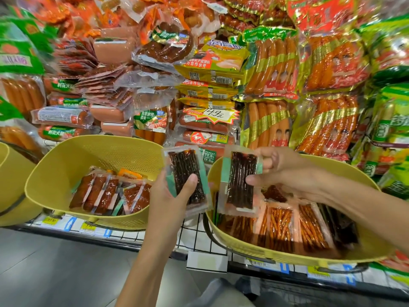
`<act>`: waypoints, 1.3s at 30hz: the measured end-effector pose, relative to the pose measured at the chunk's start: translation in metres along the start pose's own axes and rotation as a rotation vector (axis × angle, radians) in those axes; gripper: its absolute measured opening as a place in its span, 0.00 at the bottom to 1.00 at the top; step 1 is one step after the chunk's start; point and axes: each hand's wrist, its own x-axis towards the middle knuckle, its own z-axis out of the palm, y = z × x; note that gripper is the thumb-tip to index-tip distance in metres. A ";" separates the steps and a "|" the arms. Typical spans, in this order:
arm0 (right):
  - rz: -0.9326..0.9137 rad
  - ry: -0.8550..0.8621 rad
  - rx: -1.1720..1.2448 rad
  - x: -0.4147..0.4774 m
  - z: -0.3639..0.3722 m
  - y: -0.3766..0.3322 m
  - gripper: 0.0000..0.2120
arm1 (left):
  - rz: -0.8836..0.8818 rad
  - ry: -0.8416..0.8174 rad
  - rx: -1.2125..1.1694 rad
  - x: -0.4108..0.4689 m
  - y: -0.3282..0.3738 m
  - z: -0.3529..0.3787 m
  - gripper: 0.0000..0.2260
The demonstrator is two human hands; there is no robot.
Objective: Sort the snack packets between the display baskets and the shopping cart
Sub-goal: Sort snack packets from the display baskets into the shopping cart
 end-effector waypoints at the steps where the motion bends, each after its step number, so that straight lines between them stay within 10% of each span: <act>1: -0.036 -0.039 -0.021 -0.002 0.003 -0.008 0.25 | -0.030 -0.057 -0.055 -0.001 0.002 0.003 0.10; 9: -0.423 0.244 -0.490 0.019 0.044 -0.023 0.27 | -0.092 -0.148 -0.153 -0.004 0.003 0.003 0.15; 12: -0.301 0.209 -0.509 0.029 0.026 0.011 0.10 | -0.071 -0.022 -0.182 -0.002 0.003 -0.012 0.15; 17: 0.168 -0.067 -0.438 0.058 0.047 0.072 0.13 | -0.084 0.026 -0.203 -0.003 0.000 -0.021 0.14; 28: 0.179 0.109 -0.558 0.075 0.068 0.092 0.19 | -0.114 0.041 -0.180 -0.012 -0.011 -0.015 0.14; 39: 0.220 0.099 0.315 0.008 0.018 0.021 0.05 | -0.078 0.089 -0.152 -0.007 -0.008 -0.020 0.19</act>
